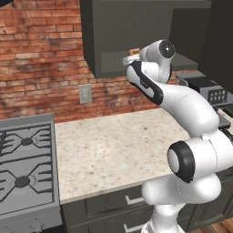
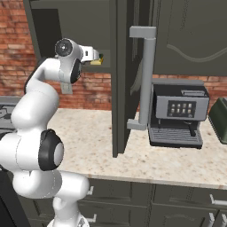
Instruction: Pick up the sponge and bar soap from the sink, and place them back in the cabinet, and close the cabinet door.
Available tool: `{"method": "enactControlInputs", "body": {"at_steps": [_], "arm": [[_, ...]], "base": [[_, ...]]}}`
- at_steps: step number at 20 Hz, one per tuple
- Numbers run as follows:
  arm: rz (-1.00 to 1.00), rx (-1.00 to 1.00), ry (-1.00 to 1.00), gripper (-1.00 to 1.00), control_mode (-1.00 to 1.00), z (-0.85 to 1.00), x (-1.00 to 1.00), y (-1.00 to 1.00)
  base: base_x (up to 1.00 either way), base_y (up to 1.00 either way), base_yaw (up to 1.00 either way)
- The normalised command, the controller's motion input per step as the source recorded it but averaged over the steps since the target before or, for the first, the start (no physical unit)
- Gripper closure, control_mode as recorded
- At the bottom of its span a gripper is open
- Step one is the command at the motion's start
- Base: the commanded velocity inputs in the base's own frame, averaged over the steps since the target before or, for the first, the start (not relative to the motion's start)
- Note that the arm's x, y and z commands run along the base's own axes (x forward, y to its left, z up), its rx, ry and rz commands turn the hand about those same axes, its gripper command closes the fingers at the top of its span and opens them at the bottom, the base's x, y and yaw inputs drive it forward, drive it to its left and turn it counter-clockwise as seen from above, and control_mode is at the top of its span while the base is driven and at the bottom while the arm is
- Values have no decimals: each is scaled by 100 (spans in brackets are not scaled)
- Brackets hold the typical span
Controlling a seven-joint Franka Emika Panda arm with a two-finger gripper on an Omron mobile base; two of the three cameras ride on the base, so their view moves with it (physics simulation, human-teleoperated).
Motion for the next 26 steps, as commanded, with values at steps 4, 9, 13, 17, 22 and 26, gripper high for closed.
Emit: {"method": "enactControlInputs", "body": {"at_steps": [4, 9, 13, 17, 22, 26], "arm": [[0, 0, 1, 100, -100, 0, 0, 0], [0, 0, 0, -100, -100, 0, 0, 0], [0, 0, 0, -100, -100, 0, 0, 0], [0, 0, 0, -100, -100, 0, 0, 0], [0, 0, 0, -100, -100, 0, 0, 0], [0, 0, 0, -100, -100, 0, 0, 0]], "base": [[0, 0, 0], [0, 0, 0], [0, 0, 0], [0, 0, 0], [0, 0, 0], [0, 0, 0]]}}
